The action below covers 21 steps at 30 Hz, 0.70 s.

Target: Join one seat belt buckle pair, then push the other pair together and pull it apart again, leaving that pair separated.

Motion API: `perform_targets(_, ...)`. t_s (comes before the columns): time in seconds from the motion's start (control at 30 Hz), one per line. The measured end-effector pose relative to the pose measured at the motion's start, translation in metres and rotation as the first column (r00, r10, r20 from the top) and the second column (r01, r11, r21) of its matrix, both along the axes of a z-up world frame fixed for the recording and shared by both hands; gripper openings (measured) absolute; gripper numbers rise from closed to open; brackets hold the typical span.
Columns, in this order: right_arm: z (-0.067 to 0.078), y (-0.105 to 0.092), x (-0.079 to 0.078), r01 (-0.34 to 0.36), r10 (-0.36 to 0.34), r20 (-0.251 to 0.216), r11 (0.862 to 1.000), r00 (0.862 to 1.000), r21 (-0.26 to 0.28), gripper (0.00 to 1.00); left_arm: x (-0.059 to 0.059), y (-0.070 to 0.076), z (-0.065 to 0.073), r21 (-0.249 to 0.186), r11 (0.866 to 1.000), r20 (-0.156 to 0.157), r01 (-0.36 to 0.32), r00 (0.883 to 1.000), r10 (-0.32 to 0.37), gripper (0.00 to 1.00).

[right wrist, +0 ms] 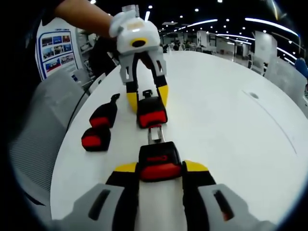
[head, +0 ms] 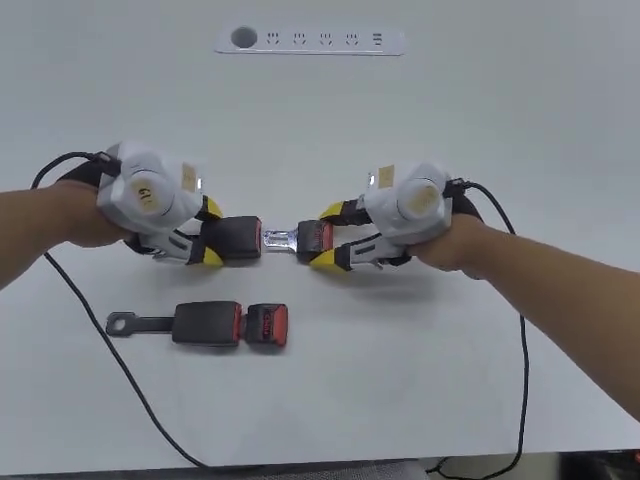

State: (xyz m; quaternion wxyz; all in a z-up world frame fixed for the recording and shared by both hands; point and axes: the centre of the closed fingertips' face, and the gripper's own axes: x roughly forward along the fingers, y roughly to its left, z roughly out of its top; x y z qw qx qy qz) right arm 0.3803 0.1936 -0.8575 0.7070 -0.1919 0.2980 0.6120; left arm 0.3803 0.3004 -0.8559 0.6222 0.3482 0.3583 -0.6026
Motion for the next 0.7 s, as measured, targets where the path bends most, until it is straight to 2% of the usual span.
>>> perform_targets(0.37,0.004,-0.034,-0.005,0.006,-0.006,-0.007,1.000,1.000,-0.022,0.35,0.000,0.000,0.000,0.003,1.000,0.000,0.003,1.000,-0.003,0.33)
perform_targets(0.7,0.004,-0.052,-0.004,0.040,-0.040,-0.004,0.999,0.999,-0.035,0.35,0.000,0.000,0.000,0.003,1.000,-0.001,0.004,1.000,-0.004,0.33)
